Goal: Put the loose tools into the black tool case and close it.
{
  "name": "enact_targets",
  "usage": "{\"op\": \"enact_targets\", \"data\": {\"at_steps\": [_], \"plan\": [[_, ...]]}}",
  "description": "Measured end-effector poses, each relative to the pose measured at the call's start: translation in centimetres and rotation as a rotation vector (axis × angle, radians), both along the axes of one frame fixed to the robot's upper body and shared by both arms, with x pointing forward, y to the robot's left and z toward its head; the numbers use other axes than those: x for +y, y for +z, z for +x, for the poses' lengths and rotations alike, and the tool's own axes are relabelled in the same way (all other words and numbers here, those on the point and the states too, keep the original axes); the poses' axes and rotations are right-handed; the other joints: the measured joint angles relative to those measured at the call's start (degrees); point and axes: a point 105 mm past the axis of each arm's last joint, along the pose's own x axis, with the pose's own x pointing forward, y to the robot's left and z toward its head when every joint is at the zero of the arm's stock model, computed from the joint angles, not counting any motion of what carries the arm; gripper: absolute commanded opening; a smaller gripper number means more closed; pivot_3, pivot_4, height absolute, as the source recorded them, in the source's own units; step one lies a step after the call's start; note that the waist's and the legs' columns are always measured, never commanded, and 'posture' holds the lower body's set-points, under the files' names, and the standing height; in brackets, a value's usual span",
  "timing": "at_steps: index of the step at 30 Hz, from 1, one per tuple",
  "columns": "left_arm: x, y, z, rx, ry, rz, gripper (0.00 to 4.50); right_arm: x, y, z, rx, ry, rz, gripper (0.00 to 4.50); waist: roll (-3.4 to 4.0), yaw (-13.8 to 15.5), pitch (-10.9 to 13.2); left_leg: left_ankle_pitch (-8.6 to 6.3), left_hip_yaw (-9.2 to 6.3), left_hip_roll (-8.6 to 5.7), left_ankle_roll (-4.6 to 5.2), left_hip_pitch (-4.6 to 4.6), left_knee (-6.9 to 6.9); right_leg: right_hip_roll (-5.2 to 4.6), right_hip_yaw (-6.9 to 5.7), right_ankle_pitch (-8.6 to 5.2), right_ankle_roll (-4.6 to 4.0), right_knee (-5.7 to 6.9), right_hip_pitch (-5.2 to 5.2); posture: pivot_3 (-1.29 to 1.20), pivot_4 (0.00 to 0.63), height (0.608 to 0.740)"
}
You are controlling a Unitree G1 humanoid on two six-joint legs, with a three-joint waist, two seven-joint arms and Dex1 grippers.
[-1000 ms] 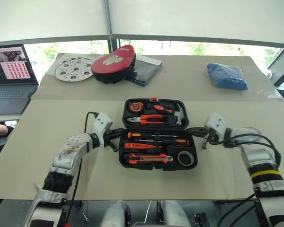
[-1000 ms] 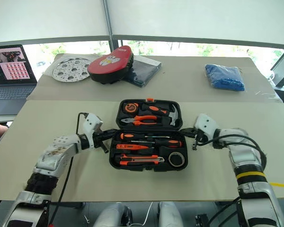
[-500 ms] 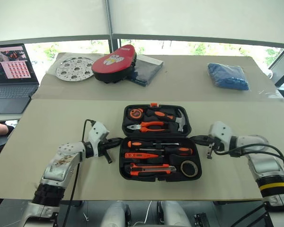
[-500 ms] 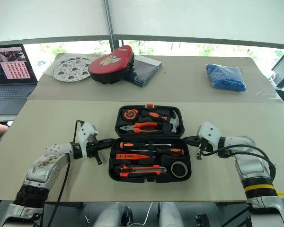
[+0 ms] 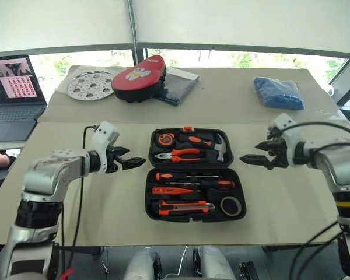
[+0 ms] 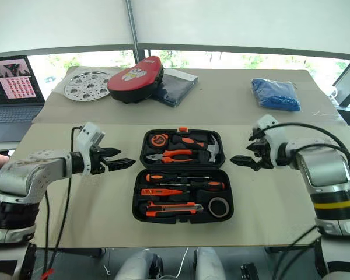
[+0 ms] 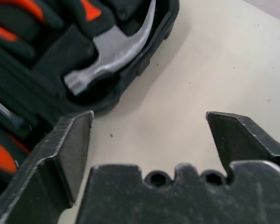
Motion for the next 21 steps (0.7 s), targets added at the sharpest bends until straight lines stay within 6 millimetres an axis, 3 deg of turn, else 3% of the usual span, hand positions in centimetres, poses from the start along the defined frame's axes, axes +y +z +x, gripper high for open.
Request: {"op": "enact_targets", "data": {"at_steps": [4, 10, 11, 12, 15, 21], "plan": [[-2.0, 0.4, 1.8, 0.001, 0.061, -0.021, 4.5, 2.0, -0.6, 1.2, 0.089, -0.06, 0.053, 4.43, -0.03, 0.05, 0.01, 0.05, -0.02, -0.04, -0.06, -0.31, 0.0, 0.02, -0.03, 0.03, 0.04, 0.05, -0.21, 0.0, 0.15, 0.74], [-1.5, -1.1, 2.7, 0.047, 0.151, 0.034, 4.5, 1.8, -1.7, 1.7, 0.163, -0.13, 0.043, 4.43, -0.03, -0.11, 0.01, 0.06, -0.03, -0.07, -0.08, -0.71, -0.01, 0.03, -0.1, 0.08, 0.14, -0.05, -0.48, 0.0, 0.15, 0.74], [-1.8, -1.2, 2.8, 0.049, 0.149, 0.033, 4.5, 2.0, -1.7, 1.8, 0.168, -0.135, 0.046, 3.92, -0.03, -0.12, 0.01, 0.06, -0.03, -0.07, -0.08, -0.7, -0.01, 0.03, -0.1, 0.1, 0.16, -0.07, -0.46, 0.0, 0.15, 0.74], [-1.9, -1.3, 2.7, 0.052, 0.148, 0.035, 4.5, 2.2, -1.7, 1.8, 0.172, -0.134, 0.047, 3.7, -0.03, -0.2, 0.01, 0.06, -0.01, -0.06, -0.08, -0.69, 0.0, 0.04, -0.09, 0.1, 0.18, -0.07, -0.46, 0.0, 0.15, 0.74], [-2.0, -1.5, 2.6, 0.068, 0.146, 0.033, 3.75, 2.5, -1.9, 1.8, 0.192, -0.135, 0.051, 2.68, -0.02, -0.22, 0.01, 0.09, -0.02, -0.04, -0.12, -0.55, 0.0, 0.05, -0.09, 0.11, 0.18, 0.0, -0.35, 0.0, 0.15, 0.74], [-3.2, -2.0, 2.1, 0.119, 0.113, -0.004, 1.53, 2.6, -2.5, 1.6, 0.25, -0.157, 0.057, 0.64, -0.02, -0.01, 0.01, 0.1, -0.04, -0.08, -0.1, -0.4, 0.06, -0.01, -0.03, 0.12, 0.19, -0.01, -0.24, 0.0, 0.15, 0.74]]}}
